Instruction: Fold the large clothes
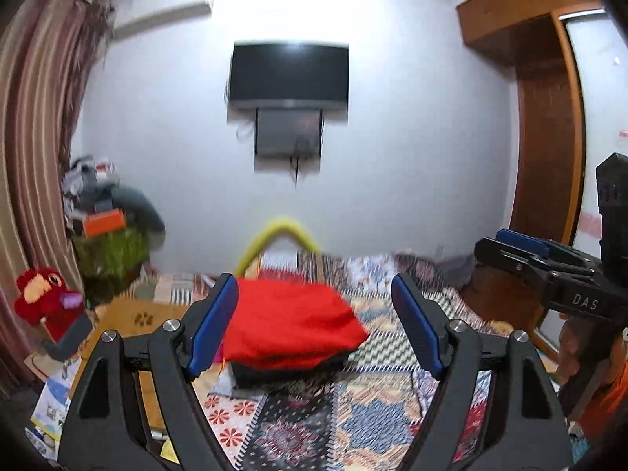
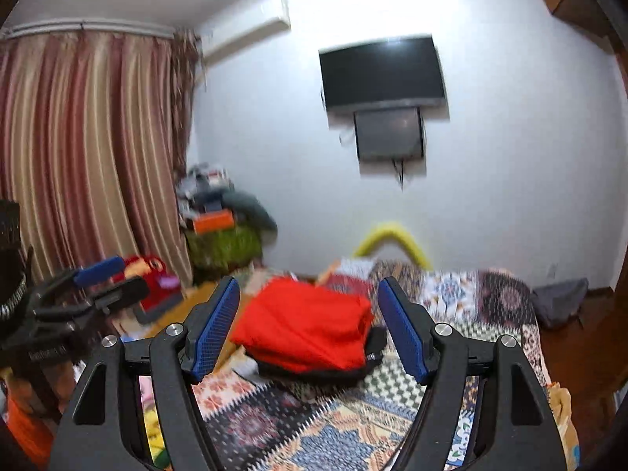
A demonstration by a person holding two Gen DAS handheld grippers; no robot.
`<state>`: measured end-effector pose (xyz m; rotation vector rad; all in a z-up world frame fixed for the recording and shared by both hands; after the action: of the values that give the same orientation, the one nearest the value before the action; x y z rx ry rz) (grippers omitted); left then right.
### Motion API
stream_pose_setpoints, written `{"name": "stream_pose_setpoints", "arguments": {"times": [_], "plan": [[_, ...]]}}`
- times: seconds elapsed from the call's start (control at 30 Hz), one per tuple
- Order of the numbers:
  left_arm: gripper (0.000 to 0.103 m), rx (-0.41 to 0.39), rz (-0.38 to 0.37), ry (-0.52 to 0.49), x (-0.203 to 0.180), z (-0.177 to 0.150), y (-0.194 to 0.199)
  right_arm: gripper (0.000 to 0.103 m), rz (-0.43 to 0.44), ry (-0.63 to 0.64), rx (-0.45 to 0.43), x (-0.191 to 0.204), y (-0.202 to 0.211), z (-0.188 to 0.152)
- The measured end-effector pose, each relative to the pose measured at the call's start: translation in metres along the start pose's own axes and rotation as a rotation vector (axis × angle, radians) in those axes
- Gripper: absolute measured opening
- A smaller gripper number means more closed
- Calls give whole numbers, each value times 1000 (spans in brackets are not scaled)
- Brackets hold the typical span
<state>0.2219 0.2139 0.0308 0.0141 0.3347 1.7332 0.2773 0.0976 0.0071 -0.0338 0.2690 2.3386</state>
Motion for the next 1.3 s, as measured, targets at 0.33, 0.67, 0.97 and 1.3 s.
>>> {"name": "stream_pose_setpoints", "arguments": {"times": [0.33,0.67,0.97,1.3], "plan": [[88,-187,90,-103,-36,4,72,74,-37,22,-134,23,50,6],[103,-201,95,-11,-31,-5,89,103,-96,-1,-144,18,56,2],[103,-196,100,11,-28,-9,92,103,-93,8,-115,21,52,-3],[103,-179,108,43,-22,-11,82,103,-104,21,-93,19,54,-14]]}}
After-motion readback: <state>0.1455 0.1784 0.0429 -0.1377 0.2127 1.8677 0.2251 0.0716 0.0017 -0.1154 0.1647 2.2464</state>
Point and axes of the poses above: each gripper's, at about its wrist camera, not at the fingertips, and y roughly against the way its jaws point, x to its left, z to its top, the point moved 9 cm from there along -y, roughly the way its jaws point, and after that the axes turned 9 degrees about y, right-handed, at the moved point
